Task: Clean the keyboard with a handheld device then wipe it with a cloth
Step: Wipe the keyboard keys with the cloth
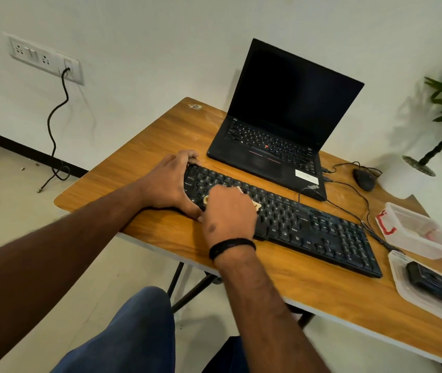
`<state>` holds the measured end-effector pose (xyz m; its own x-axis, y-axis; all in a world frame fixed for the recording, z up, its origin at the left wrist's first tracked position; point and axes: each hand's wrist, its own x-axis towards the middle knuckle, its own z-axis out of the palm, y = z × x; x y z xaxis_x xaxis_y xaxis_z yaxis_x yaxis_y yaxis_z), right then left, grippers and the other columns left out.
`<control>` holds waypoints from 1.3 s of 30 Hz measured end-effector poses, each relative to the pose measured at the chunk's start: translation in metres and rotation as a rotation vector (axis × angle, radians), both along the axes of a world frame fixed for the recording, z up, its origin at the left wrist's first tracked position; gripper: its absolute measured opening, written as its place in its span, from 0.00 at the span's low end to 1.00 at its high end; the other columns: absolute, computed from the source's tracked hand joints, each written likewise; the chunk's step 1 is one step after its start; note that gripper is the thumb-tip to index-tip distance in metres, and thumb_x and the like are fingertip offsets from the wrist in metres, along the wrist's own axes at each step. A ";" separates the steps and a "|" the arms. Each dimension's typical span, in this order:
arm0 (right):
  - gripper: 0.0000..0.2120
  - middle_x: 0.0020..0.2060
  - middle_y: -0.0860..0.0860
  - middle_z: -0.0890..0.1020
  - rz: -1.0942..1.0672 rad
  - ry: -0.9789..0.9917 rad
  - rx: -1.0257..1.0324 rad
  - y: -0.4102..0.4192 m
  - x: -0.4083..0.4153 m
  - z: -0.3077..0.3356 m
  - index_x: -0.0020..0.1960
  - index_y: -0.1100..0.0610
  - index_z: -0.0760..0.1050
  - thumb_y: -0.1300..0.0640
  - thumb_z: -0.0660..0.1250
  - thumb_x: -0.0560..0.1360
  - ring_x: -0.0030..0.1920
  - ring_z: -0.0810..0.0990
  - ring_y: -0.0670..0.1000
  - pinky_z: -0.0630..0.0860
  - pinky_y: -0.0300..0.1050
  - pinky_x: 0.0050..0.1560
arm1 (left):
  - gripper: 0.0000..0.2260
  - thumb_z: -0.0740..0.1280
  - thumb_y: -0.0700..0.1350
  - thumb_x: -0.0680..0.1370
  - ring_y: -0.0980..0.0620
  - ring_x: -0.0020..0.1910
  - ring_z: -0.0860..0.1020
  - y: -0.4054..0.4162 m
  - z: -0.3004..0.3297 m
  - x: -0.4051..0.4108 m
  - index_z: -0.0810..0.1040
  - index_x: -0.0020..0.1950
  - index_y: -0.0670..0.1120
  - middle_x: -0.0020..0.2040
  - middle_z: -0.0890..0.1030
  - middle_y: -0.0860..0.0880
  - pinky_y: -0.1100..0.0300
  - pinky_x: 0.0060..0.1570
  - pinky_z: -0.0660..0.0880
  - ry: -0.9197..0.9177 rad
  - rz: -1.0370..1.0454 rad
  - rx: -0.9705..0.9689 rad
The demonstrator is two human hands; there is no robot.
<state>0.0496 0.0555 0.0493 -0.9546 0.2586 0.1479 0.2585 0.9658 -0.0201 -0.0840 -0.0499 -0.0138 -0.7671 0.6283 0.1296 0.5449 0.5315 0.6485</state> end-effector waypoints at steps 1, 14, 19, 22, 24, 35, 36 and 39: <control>0.04 0.46 0.55 0.82 0.045 0.008 0.005 -0.004 0.001 0.000 0.50 0.58 0.77 0.61 0.64 0.79 0.49 0.81 0.56 0.70 0.48 0.40 | 0.66 0.78 0.68 0.47 0.51 0.73 0.62 0.000 0.000 -0.001 0.55 0.79 0.49 0.73 0.67 0.52 0.59 0.69 0.60 -0.004 -0.006 0.004; 0.06 0.49 0.55 0.82 -0.025 -0.009 -0.017 0.020 0.002 -0.002 0.54 0.58 0.77 0.58 0.63 0.80 0.51 0.80 0.55 0.77 0.49 0.48 | 0.67 0.83 0.67 0.47 0.53 0.71 0.65 0.000 0.001 0.002 0.55 0.79 0.50 0.70 0.68 0.55 0.52 0.74 0.63 -0.027 -0.012 0.037; 0.08 0.51 0.54 0.82 0.189 -0.002 -0.150 0.024 0.012 0.003 0.55 0.56 0.78 0.61 0.62 0.79 0.53 0.80 0.54 0.77 0.49 0.53 | 0.67 0.81 0.69 0.45 0.52 0.71 0.66 0.000 0.001 0.000 0.56 0.78 0.50 0.72 0.69 0.53 0.51 0.73 0.65 -0.023 -0.016 0.043; 0.17 0.57 0.51 0.82 0.205 0.152 -0.534 0.082 0.009 0.019 0.62 0.54 0.80 0.67 0.62 0.78 0.52 0.78 0.43 0.76 0.35 0.55 | 0.66 0.85 0.65 0.49 0.54 0.71 0.65 -0.001 0.001 0.001 0.55 0.79 0.50 0.71 0.67 0.55 0.54 0.73 0.64 -0.032 -0.023 0.043; 0.20 0.61 0.51 0.81 0.131 0.301 -0.529 0.118 -0.004 0.016 0.65 0.54 0.77 0.69 0.62 0.78 0.53 0.76 0.38 0.71 0.25 0.55 | 0.65 0.85 0.62 0.51 0.54 0.71 0.65 -0.001 0.002 0.002 0.55 0.79 0.50 0.72 0.67 0.54 0.55 0.73 0.64 -0.030 -0.028 0.047; 0.25 0.65 0.51 0.79 0.433 -0.092 -0.396 0.129 0.021 -0.002 0.62 0.53 0.80 0.74 0.62 0.73 0.65 0.75 0.48 0.70 0.44 0.69 | 0.67 0.84 0.65 0.48 0.53 0.72 0.65 -0.002 0.004 0.002 0.53 0.79 0.51 0.73 0.66 0.55 0.52 0.73 0.65 -0.100 -0.016 0.003; 0.25 0.64 0.50 0.80 0.421 -0.118 -0.435 0.137 0.023 0.004 0.62 0.51 0.80 0.74 0.62 0.73 0.62 0.77 0.47 0.74 0.44 0.64 | 0.67 0.84 0.65 0.48 0.52 0.73 0.65 -0.002 0.005 0.001 0.53 0.79 0.51 0.74 0.65 0.54 0.52 0.73 0.65 -0.103 -0.020 -0.009; 0.26 0.60 0.51 0.82 0.330 -0.047 -0.432 0.153 0.014 0.013 0.62 0.49 0.80 0.74 0.62 0.74 0.42 0.78 0.45 0.77 0.38 0.40 | 0.68 0.85 0.64 0.50 0.49 0.76 0.61 0.003 0.014 0.001 0.50 0.80 0.50 0.77 0.62 0.51 0.50 0.75 0.62 -0.085 -0.042 -0.093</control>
<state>0.0639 0.2085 0.0620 -0.9984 -0.0286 0.0495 -0.0471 0.9021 -0.4289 -0.0829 -0.0473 0.0005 -0.7453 0.6667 0.0052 0.5134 0.5689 0.6425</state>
